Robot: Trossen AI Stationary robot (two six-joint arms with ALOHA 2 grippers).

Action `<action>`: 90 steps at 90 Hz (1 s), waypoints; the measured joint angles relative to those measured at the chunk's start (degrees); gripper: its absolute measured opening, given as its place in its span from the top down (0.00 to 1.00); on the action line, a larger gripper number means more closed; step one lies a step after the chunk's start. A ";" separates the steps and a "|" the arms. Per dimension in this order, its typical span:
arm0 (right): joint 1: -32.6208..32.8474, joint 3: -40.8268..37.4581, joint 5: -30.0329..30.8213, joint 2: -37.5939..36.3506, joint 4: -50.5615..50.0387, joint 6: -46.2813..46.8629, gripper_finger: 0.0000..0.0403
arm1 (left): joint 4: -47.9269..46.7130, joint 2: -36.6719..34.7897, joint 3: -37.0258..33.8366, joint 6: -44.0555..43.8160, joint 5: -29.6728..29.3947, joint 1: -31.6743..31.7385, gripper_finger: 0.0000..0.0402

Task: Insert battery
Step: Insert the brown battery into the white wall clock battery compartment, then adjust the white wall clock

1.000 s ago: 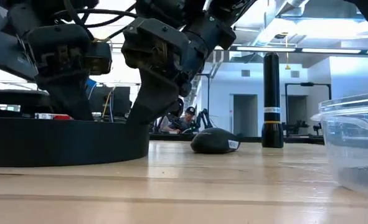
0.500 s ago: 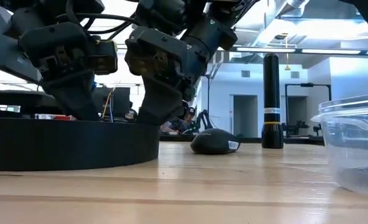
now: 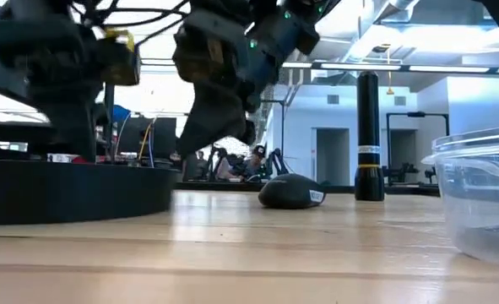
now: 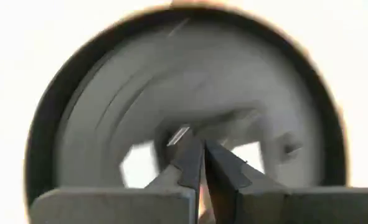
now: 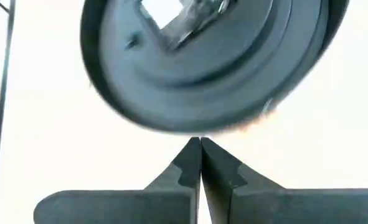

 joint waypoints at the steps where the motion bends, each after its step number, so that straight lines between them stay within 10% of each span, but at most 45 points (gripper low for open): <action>1: -0.05 0.22 -0.36 0.00 -0.15 0.40 1.00 | -0.45 -0.53 0.21 0.08 0.00 0.00 1.00; 21: -1.93 4.34 -2.23 0.00 -1.73 4.67 0.92 | -14.47 -9.43 5.58 0.52 -0.07 0.00 1.00; 57: -0.54 7.48 0.74 0.00 1.96 -5.93 0.35 | -19.30 -17.31 7.90 1.50 5.71 -4.06 0.95; 71: 0.25 12.40 0.55 0.00 -6.78 -6.91 0.32 | -17.54 -12.72 7.90 5.72 14.99 -8.73 0.82; 90: 0.58 18.09 1.31 -2.66 -18.23 -10.70 0.32 | -18.19 -4.70 7.99 9.84 11.37 -20.77 0.72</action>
